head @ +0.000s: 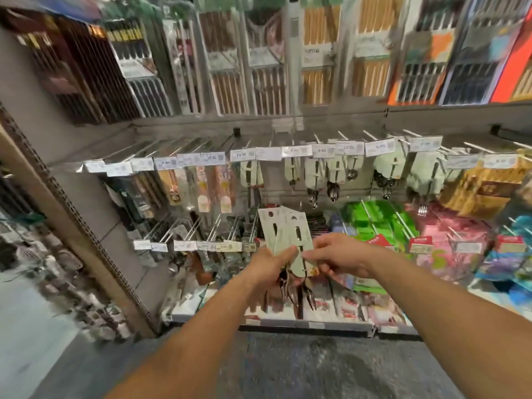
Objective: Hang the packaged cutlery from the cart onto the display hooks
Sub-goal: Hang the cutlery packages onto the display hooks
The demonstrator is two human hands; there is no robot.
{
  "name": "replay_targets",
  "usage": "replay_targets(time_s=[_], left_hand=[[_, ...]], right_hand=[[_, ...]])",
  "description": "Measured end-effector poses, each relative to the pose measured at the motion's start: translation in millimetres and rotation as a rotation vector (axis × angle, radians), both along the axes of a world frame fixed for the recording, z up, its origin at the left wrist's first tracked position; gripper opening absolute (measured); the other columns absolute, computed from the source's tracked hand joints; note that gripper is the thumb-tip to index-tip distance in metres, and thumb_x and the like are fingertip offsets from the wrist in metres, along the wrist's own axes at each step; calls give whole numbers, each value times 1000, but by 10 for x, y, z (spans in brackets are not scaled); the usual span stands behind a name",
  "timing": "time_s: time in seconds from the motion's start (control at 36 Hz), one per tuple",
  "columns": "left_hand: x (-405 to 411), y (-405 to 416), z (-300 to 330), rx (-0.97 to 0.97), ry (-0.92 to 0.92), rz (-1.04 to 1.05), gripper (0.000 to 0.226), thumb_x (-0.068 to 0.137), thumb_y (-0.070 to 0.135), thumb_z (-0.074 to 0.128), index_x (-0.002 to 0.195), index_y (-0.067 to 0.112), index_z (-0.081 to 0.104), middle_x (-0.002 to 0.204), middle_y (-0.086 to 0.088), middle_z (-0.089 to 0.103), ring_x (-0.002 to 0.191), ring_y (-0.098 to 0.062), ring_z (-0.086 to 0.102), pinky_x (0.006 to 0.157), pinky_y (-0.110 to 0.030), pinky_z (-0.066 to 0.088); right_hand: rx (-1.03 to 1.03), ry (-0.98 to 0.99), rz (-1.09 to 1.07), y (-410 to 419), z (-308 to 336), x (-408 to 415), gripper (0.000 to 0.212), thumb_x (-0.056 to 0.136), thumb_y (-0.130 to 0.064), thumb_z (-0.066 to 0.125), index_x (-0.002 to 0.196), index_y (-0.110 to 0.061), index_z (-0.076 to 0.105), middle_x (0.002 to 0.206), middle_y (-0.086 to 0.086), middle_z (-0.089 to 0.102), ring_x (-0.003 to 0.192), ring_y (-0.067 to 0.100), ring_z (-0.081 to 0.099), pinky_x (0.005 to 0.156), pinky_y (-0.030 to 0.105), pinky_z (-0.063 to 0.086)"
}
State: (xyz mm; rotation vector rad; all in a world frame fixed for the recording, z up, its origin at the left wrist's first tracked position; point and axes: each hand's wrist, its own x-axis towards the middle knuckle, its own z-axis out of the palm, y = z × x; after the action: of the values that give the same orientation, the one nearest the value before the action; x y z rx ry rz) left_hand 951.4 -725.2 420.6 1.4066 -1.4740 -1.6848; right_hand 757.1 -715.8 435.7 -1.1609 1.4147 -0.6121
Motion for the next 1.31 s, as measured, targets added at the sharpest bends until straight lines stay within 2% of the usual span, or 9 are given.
replay_targets(time_s=[0.25, 0.33, 0.47, 0.58, 0.81, 0.94, 1.06, 1.19, 1.31], left_hand=[[133, -1012, -182, -80, -61, 27, 44, 77, 52, 77, 108, 22, 70, 100, 0, 77, 97, -26, 72, 92, -46, 56], [180, -1276, -183, -74, -43, 37, 21, 94, 33, 66, 103, 14, 69, 91, -3, 77, 83, -17, 73, 69, -27, 56], [261, -1757, -250, -91, -44, 23, 21, 100, 21, 58, 106, 3, 67, 83, -9, 73, 50, 0, 64, 43, -10, 46], [294, -2110, -319, -84, -64, -50, 20, 101, 19, 57, 110, 3, 63, 94, -16, 72, 46, -2, 63, 42, -12, 47], [288, -2553, -473, -92, -152, -127, 25, 100, 25, 58, 113, 5, 62, 91, -9, 74, 54, -2, 68, 48, -15, 51], [201, -2732, -548, -53, -148, -145, 28, 99, 23, 60, 121, 6, 59, 91, -13, 75, 70, -20, 73, 67, -41, 61], [97, -2908, -550, -33, -142, -134, 24, 99, 20, 59, 119, 6, 58, 91, -12, 73, 63, -16, 71, 54, -24, 54], [-62, -3085, -562, 44, -79, -114, 25, 99, 18, 59, 118, 2, 57, 91, -14, 71, 65, -21, 67, 57, -27, 53], [-183, -3175, -564, 8, -97, -113, 21, 99, 18, 59, 107, -1, 62, 91, -13, 72, 67, -22, 68, 56, -28, 55]], right_hand=[[103, -147, -137, -1009, -149, 126, 34, 91, -13, 69, 119, 1, 56, 105, 15, 67, 69, 15, 71, 62, 26, 56], [97, -183, -216, -1259, -229, 135, 41, 91, -7, 67, 129, 2, 52, 119, 22, 67, 77, 22, 74, 65, 30, 59], [18, -102, -424, -1646, -367, 92, 7, 91, 0, 66, 89, 2, 58, 99, 25, 69, 76, 26, 75, 89, 47, 57], [-29, -90, -579, -1903, -484, 59, 35, 87, 2, 70, 118, 11, 56, 104, 27, 69, 81, 28, 75, 75, 37, 62], [-74, -122, -686, -2207, -626, 105, 22, 92, -4, 66, 113, -3, 58, 91, 16, 66, 84, 30, 73, 84, 47, 59], [-182, -186, -775, -2454, -643, 13, 22, 92, 0, 65, 113, -1, 58, 98, 17, 67, 84, 27, 71, 77, 31, 60], [-216, -242, -779, -2691, -615, -86, 35, 91, -2, 67, 123, 4, 54, 109, 23, 66, 82, 24, 72, 71, 27, 61], [-248, -307, -748, -2927, -562, -216, 23, 91, -4, 66, 112, 5, 61, 87, 14, 74, 83, 23, 75, 76, 29, 61], [-245, -281, -674, -3048, -565, -324, 21, 94, -1, 61, 114, 0, 64, 99, 18, 74, 88, 26, 75, 83, 33, 59]])
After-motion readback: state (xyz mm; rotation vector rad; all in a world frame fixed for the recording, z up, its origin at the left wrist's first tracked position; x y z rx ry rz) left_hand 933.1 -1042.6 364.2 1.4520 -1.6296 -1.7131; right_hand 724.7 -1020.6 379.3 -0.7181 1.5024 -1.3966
